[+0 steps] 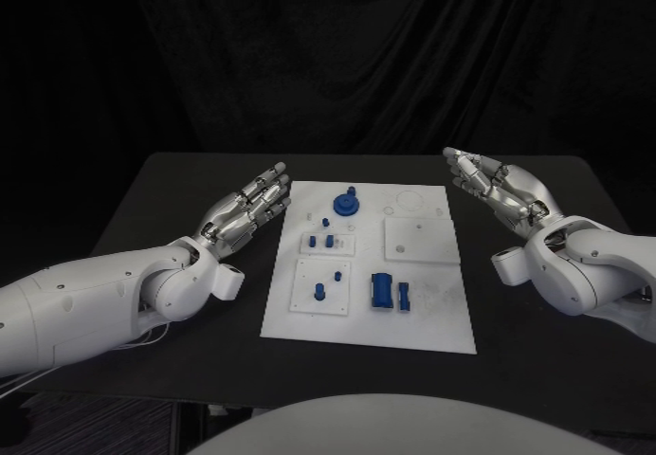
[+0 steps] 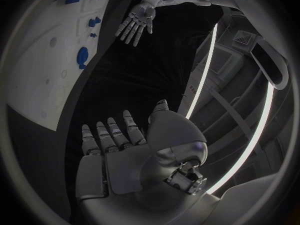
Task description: Assemble the parts on the task board
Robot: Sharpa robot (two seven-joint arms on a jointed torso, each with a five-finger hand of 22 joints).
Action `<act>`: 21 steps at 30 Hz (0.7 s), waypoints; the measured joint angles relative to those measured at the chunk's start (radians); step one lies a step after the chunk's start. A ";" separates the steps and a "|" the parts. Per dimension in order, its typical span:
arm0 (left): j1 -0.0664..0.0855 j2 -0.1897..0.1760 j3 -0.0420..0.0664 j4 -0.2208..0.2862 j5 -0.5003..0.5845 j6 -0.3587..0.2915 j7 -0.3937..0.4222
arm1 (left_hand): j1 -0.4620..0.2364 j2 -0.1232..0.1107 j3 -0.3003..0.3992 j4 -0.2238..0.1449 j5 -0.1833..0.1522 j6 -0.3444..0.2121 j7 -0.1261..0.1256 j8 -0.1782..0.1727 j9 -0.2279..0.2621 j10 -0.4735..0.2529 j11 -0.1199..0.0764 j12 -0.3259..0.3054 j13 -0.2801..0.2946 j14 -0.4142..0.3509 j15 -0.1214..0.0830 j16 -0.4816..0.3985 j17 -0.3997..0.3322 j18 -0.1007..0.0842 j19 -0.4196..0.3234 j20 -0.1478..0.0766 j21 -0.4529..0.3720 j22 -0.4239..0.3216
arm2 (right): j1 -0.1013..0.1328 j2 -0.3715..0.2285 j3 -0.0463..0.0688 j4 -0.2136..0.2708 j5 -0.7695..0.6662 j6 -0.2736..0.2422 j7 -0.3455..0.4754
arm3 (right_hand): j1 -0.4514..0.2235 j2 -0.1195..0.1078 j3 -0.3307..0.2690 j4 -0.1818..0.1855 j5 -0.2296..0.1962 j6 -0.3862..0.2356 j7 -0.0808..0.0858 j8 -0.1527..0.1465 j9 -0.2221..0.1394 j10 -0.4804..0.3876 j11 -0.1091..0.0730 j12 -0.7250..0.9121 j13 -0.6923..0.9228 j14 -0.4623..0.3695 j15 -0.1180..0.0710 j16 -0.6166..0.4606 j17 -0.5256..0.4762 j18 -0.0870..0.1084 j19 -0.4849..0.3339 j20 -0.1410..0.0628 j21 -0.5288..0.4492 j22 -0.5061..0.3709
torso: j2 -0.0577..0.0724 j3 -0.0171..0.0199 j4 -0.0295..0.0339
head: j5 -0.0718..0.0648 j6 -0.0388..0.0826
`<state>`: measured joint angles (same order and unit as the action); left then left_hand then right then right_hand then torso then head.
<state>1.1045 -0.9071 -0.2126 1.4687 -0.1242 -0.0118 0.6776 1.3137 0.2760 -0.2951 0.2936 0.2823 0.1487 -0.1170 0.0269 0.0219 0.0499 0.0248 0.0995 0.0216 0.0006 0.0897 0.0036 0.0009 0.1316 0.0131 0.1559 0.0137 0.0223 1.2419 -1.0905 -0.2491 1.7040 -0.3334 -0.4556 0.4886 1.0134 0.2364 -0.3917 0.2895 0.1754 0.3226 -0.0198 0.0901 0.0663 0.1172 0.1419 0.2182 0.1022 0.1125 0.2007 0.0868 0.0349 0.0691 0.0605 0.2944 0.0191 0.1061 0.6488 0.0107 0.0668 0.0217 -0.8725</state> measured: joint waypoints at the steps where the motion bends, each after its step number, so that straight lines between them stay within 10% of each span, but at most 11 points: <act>1: 0.000 0.001 0.000 -0.002 0.000 -0.002 -0.001 | -0.021 -0.002 0.001 -0.001 -0.008 0.000 -0.003 -0.004 -0.001 -0.002 -0.002 -0.006 -0.001 0.000 0.000 0.000 0.000 0.000 0.000 0.000 0.000 -0.002 | -0.001 0.002 0.000 -0.001 0.003 0.005 0.004 | -0.143 -0.015 0.066 -0.049 -0.031 -0.054 0.011 -0.051 -0.039 -0.022 -0.022 -0.037 -0.017 -0.021 -0.034 -0.048 -0.021 -0.040 -0.037 -0.050 -0.011 -0.018 | -0.001 0.0005 -0.0010 | 0.001 0.000; 4: 0.000 0.000 0.001 -0.001 0.000 -0.002 -0.004 | -0.163 -0.032 0.033 -0.033 -0.039 -0.014 0.011 -0.010 -0.008 -0.015 -0.015 -0.039 -0.009 0.000 -0.028 0.000 0.000 0.000 -0.009 -0.010 -0.006 -0.009 | -0.002 0.005 0.006 -0.003 0.004 0.003 0.003 | -0.521 -0.108 0.205 -0.152 -0.122 -0.168 0.019 -0.087 -0.063 -0.109 -0.119 -0.114 -0.096 -0.107 -0.104 -0.083 -0.033 -0.062 -0.059 -0.154 -0.016 -0.100 | -0.001 0.0006 -0.0011 | 0.000 0.002; 6: -0.001 0.000 0.005 0.001 0.000 -0.006 -0.006 | -0.252 -0.051 0.054 -0.053 -0.058 -0.024 0.021 -0.015 -0.012 -0.025 -0.017 -0.056 -0.012 0.000 -0.047 0.000 0.000 -0.001 -0.008 -0.024 -0.006 -0.013 | -0.010 0.018 0.019 -0.009 0.008 -0.002 0.002 | -0.678 -0.149 0.263 -0.196 -0.167 -0.218 0.020 -0.087 -0.064 -0.116 -0.137 -0.189 -0.101 -0.111 -0.181 -0.083 -0.034 -0.062 -0.060 -0.198 -0.016 -0.104 | -0.002 0.0003 -0.0012 | -0.001 0.007; 9: -0.005 0.006 0.018 0.005 0.001 -0.020 -0.011 | -0.378 -0.077 0.082 -0.082 -0.085 -0.043 0.049 -0.015 -0.016 -0.033 -0.021 -0.073 -0.016 0.001 -0.060 0.000 0.000 -0.017 -0.012 -0.036 -0.006 -0.017 | -0.034 0.059 0.053 -0.023 0.022 -0.016 0.002 | -0.818 -0.229 0.364 -0.280 -0.172 -0.307 0.019 -0.087 -0.065 -0.117 -0.138 -0.215 -0.101 -0.112 -0.196 -0.083 -0.034 -0.062 -0.061 -0.283 -0.016 -0.105 | -0.006 -0.0003 -0.0037 | -0.002 0.024; 15: -0.014 0.032 0.060 0.024 0.010 -0.103 -0.028 | -0.589 -0.122 0.130 -0.130 -0.129 -0.091 0.094 -0.021 -0.019 -0.041 -0.023 -0.085 -0.018 -0.002 -0.074 0.000 0.000 -0.051 -0.013 -0.061 -0.006 -0.020 | -0.114 0.191 0.160 -0.079 0.104 -0.090 0.005 | -0.992 -0.236 0.389 -0.290 -0.172 -0.318 0.021 -0.087 -0.065 -0.117 -0.138 -0.215 -0.101 -0.112 -0.196 -0.083 -0.034 -0.062 -0.060 -0.289 -0.016 -0.105 | -0.025 -0.0025 -0.0158 | -0.008 0.086; 21: -0.028 0.065 0.115 0.049 0.030 -0.250 -0.057 | -0.749 -0.156 0.166 -0.166 -0.163 -0.124 0.110 -0.021 -0.020 -0.041 -0.023 -0.090 -0.019 -0.002 -0.081 0.000 0.000 -0.095 -0.013 -0.119 -0.010 -0.021 | -0.173 0.287 0.230 -0.118 0.211 -0.187 0.010 | -1.007 -0.238 0.389 -0.290 -0.172 -0.318 0.021 -0.087 -0.065 -0.117 -0.138 -0.215 -0.101 -0.112 -0.195 -0.083 -0.034 -0.062 -0.060 -0.289 -0.016 -0.105 | -0.056 -0.0059 -0.0360 | -0.015 0.178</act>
<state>1.0763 -0.8420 -0.0978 1.5181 -0.0939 -0.2620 0.6210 0.5649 0.1201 -0.1288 0.1278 0.1192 0.0248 -0.0070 0.0055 0.0017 0.0086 0.0019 0.0095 0.0021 -0.0013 0.0087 0.0036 0.0011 0.0365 -0.0003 0.0368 0.0035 0.0015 1.0685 -0.8038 -0.0193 1.5859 -0.1222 -0.6428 0.4987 0.0061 -0.0011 -0.0025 -0.0001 0.0035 0.0047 0.0009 0.0035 0.0009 0.0002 0.0035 0.0036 0.0009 0.0004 0.0052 0.0034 0.0009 0.0072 0.0003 0.0051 0.0035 0.0009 0.5923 0.0048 0.0308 0.0071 -0.6947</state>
